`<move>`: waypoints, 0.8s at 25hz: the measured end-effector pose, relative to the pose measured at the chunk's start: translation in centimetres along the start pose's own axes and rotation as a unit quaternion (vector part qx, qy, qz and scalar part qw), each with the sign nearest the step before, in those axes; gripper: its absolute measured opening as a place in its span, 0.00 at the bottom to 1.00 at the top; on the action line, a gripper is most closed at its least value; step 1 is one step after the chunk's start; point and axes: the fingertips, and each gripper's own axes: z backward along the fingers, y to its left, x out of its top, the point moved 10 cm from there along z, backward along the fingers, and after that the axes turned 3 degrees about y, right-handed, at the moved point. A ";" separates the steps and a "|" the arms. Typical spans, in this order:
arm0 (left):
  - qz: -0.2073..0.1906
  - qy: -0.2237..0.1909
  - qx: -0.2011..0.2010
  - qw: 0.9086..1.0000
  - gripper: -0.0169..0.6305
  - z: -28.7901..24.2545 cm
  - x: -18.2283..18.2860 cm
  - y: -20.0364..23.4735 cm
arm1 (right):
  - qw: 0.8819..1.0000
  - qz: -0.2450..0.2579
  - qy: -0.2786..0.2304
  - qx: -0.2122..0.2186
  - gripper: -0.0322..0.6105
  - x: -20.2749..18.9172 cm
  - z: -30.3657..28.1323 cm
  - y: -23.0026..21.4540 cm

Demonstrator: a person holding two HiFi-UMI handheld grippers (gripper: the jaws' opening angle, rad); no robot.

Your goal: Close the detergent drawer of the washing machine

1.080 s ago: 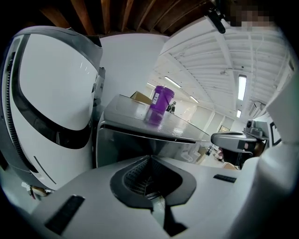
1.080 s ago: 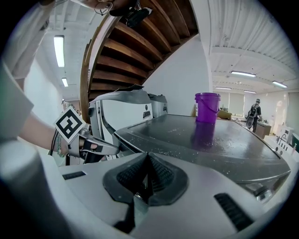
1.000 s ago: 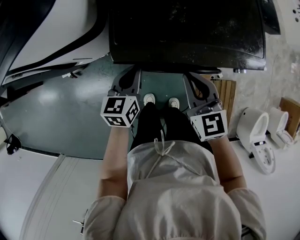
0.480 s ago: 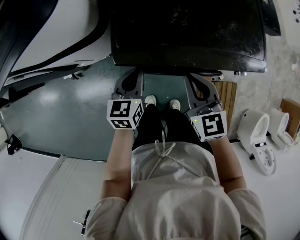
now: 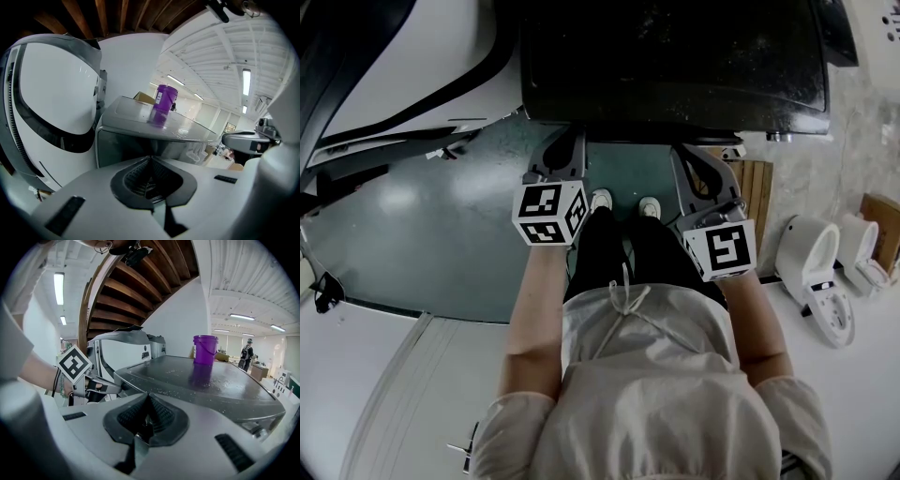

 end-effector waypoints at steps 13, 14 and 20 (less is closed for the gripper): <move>-0.070 -0.064 -0.039 0.995 0.05 5.7 3.5 -3.7 | 1.000 0.000 -0.029 -0.012 0.06 0.9 3.4 1.3; -0.077 -0.072 -0.041 0.994 0.05 6.5 4.0 -4.0 | 0.999 -0.002 -0.030 -0.011 0.06 1.2 3.7 1.4; -0.108 -0.108 -0.047 0.987 0.05 10.2 6.4 -5.6 | 0.997 0.014 -0.077 0.004 0.06 3.0 5.7 1.9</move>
